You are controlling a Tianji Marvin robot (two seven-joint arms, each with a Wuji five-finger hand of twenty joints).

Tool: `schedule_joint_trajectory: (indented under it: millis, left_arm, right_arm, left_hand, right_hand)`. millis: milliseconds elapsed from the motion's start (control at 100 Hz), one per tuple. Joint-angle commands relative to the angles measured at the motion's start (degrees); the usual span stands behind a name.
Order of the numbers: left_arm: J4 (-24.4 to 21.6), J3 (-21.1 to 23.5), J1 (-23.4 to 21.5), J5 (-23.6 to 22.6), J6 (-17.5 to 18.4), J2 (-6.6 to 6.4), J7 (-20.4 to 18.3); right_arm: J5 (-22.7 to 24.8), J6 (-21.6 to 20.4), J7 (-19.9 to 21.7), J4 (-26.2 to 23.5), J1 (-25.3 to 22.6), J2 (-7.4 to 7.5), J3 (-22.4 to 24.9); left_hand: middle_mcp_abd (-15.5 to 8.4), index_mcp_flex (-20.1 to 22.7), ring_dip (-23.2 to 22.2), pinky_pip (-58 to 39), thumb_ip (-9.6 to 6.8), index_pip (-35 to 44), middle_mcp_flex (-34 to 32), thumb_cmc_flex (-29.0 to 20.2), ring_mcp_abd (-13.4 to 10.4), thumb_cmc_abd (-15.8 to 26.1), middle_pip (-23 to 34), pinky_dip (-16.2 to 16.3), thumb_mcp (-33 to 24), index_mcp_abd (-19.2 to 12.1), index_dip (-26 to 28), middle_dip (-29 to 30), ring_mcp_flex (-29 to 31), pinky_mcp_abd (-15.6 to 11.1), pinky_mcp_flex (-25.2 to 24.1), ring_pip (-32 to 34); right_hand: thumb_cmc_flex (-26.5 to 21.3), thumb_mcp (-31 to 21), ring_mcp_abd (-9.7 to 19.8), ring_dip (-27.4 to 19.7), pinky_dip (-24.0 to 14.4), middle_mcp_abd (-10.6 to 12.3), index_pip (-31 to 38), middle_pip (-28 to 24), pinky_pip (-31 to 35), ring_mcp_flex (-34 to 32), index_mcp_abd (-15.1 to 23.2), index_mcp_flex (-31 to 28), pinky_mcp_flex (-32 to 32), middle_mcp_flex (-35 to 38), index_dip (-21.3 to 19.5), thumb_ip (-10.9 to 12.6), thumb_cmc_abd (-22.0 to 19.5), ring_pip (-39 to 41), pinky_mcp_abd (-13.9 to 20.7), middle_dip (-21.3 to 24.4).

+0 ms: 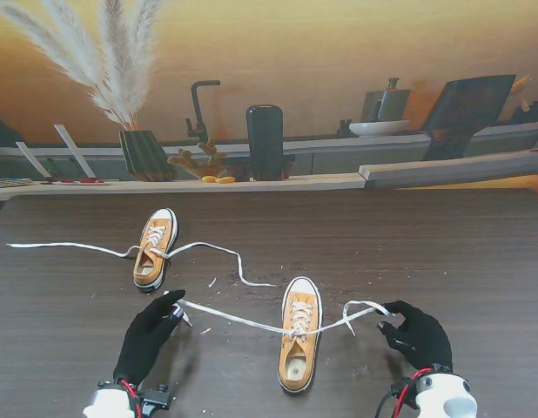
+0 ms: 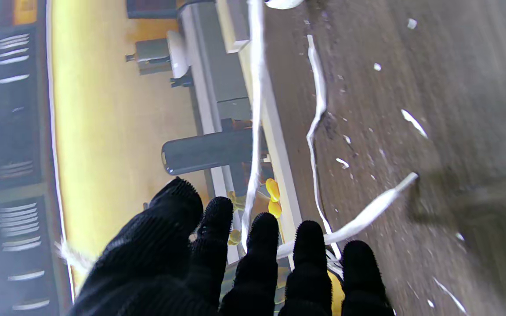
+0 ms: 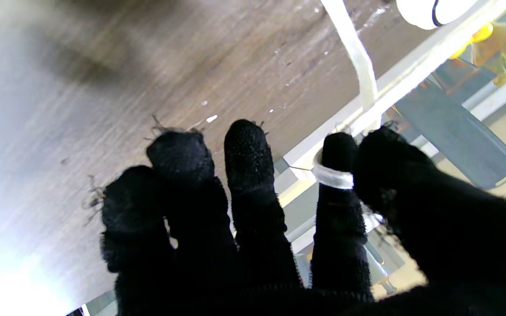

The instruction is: Tie the shoelaces into a bow on the shoes

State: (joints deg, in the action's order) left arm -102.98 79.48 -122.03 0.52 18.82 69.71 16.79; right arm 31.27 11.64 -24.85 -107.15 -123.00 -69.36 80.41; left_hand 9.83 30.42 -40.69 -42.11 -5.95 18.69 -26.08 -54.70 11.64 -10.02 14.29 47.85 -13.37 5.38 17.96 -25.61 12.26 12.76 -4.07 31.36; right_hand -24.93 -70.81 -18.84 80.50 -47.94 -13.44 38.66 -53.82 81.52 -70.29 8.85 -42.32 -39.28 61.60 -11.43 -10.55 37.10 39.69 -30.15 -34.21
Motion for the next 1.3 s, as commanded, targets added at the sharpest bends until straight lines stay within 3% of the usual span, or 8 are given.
schedule_joint_trajectory:
  millis: [0, 170, 290, 380, 590, 780, 940, 1290]
  left_arm:
    - [-0.8, 0.8, -0.4, -2.0, -1.2, -0.36, -0.5]
    - [-2.3, 2.3, -1.1, -8.2, -5.6, -0.73, -0.1]
    - [-3.1, 2.9, -1.3, -12.4, -8.3, -0.88, 0.8]
    - [-3.5, 3.2, -1.3, -14.8, -9.6, -1.00, 1.1]
    - [-3.7, 3.1, -1.6, -16.8, -10.0, -1.35, 0.6]
    - [-3.8, 2.4, -1.9, -15.4, -8.2, -1.31, 0.5]
    - [-3.7, 2.0, -1.8, -14.7, -7.2, -1.32, 0.3]
    - [-3.5, 1.0, -1.7, -13.8, -6.1, -1.52, -0.6]
  right_arm:
    - [1.0, 0.5, 0.4, -0.3, -0.5, 0.72, 0.2]
    - [4.9, 2.5, -0.7, -0.2, -0.4, 0.93, 0.1]
    - [8.4, 4.0, -1.9, 0.1, -0.2, 1.15, -0.1]
    - [10.1, 4.7, -2.4, 0.1, -0.2, 1.28, -0.3]
    - [9.9, 4.2, -2.2, -0.3, -0.3, 1.34, -0.3]
    - [3.7, 1.0, -0.1, -1.5, -1.0, 0.99, 0.3]
    - [0.2, -1.7, -0.6, -1.1, -0.7, 0.53, 0.3]
    - [-0.7, -3.2, 2.4, -1.6, -0.9, 1.03, 1.1]
  left_hand:
    - [0.1, 2.5, 0.6, -2.1, -2.04, 0.4, -2.3, 0.6, 0.4, -0.2, 0.3, 1.6, -3.4, -2.3, -0.5, 1.0, 1.8, -3.8, 0.4, -0.3]
    - [0.2, 4.7, -2.1, -12.7, -3.55, 3.1, -8.3, -1.3, 0.1, -3.3, 8.8, 0.2, -14.5, -3.3, 1.8, -10.9, 7.4, -2.2, 4.0, 5.9]
    - [-1.5, 5.6, -5.8, -21.8, 2.32, 5.7, -18.5, -6.9, -0.5, -11.8, 4.5, -0.1, -19.2, -4.3, 2.7, -32.3, 12.9, -1.3, 8.0, 12.0]
    - [-3.0, 7.5, -9.7, -28.0, 3.13, 8.7, -23.3, -9.7, -1.4, -11.9, 10.2, 0.5, -16.0, -5.4, 4.4, -38.0, 18.4, -1.3, 12.2, 15.2]
    - [-4.1, 9.1, -5.2, -36.6, 1.39, 12.2, -24.9, -1.7, -2.7, -8.2, 29.8, 1.2, -1.3, -6.8, 3.2, -23.7, 25.6, 0.5, 20.6, 25.2]
    - [-2.9, 9.0, -3.9, -36.3, 0.84, 10.6, -23.4, 1.2, -1.3, -6.9, 28.0, 1.1, -0.3, -6.3, 3.2, -17.8, 24.4, 0.7, 20.0, 22.6]
    - [-2.7, 8.9, -3.7, -36.2, 0.62, 10.0, -23.1, 2.1, -1.1, -6.4, 27.0, 1.2, -0.3, -5.9, 3.4, -17.5, 24.0, 0.7, 19.9, 21.8]
    - [-2.3, 9.1, -3.7, -36.3, 0.59, 9.0, -23.1, 3.0, -0.7, -5.6, 26.3, 1.3, -0.2, -5.3, 3.5, -17.4, 23.9, 0.7, 19.9, 21.4]
  right_hand:
    - [-1.4, -1.6, -2.5, -1.0, 0.5, 1.0, 0.2, 0.2, -0.2, 0.3, 2.0, 1.7, 1.2, -0.7, -1.6, 2.8, 1.8, -0.6, 1.1, 0.7]
    - [-9.1, -3.6, -0.8, -0.6, 1.6, 2.0, 9.6, -0.2, -0.1, -0.1, -0.3, -4.3, -0.3, 0.8, 3.8, -5.3, 7.4, 0.6, 2.3, 2.0]
    - [-11.7, -3.7, 0.8, -0.4, 2.4, 3.3, 17.0, -0.4, 0.0, -0.4, -2.6, -7.4, -1.9, 1.6, 2.2, -6.6, 10.9, 1.8, 3.3, 2.2]
    - [-13.0, -4.4, 1.8, -0.4, 2.9, 4.1, 20.0, -0.6, 0.0, -0.5, -3.7, -9.6, -2.6, 2.0, -0.9, -6.5, 11.9, 2.2, 3.9, 2.3]
    - [-18.4, -2.9, 4.7, 1.3, 2.1, 5.2, 19.5, -0.3, 2.2, 2.8, 4.8, -15.1, -2.1, -3.0, -6.8, -5.6, 9.2, 5.2, 6.9, 0.0]
    - [-23.1, -1.1, 7.4, 7.2, 0.9, 6.7, 11.1, 6.1, 3.6, 6.2, 4.3, -18.6, -1.3, -6.0, -8.6, -4.5, 6.1, 10.2, 7.5, 4.9]
    - [-23.5, -2.0, 6.2, 3.7, 1.7, 10.9, 9.9, 13.7, 4.2, 2.1, -2.2, -15.7, -4.3, 1.4, -1.6, -4.4, 7.3, 8.9, 7.2, 11.1]
    - [-6.1, -2.5, 8.0, 6.5, 1.5, 7.0, 3.7, 4.6, 12.3, -2.5, -3.8, -5.1, -13.8, 14.8, 7.7, -3.5, 5.7, 26.0, 3.8, 5.6]
